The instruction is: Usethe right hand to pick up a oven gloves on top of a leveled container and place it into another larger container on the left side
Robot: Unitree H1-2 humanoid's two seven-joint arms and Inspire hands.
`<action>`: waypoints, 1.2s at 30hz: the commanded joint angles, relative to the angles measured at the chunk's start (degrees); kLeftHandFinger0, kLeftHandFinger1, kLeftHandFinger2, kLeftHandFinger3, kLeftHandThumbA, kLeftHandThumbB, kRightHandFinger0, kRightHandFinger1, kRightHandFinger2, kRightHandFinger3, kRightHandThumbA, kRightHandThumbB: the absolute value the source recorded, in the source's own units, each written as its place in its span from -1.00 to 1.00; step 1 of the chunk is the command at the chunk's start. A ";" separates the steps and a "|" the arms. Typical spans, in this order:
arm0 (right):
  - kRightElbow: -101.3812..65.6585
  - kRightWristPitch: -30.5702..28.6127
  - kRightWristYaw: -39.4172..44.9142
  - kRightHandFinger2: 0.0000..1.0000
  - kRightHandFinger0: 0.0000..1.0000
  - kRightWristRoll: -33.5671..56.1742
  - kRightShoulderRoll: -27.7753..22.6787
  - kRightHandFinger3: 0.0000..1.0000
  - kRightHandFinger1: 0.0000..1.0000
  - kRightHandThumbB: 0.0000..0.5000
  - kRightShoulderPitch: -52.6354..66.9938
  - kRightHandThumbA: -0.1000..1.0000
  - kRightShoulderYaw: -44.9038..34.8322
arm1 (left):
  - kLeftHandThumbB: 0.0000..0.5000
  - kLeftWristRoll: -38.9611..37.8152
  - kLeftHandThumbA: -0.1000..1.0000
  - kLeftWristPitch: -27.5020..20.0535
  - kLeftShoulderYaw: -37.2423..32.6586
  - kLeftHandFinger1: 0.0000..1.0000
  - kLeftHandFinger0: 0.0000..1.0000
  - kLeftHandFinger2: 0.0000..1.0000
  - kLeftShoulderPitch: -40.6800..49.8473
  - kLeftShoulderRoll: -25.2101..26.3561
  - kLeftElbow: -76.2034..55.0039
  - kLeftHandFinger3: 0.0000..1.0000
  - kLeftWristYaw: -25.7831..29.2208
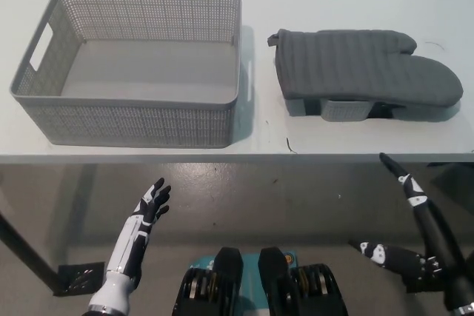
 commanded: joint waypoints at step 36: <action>19.27 17.22 -0.90 1.00 1.00 -32.22 -8.47 1.00 1.00 -0.26 -29.74 1.00 2.81 | -0.13 3.28 1.00 -5.68 -1.09 1.00 1.00 1.00 0.59 0.14 -0.75 1.00 0.13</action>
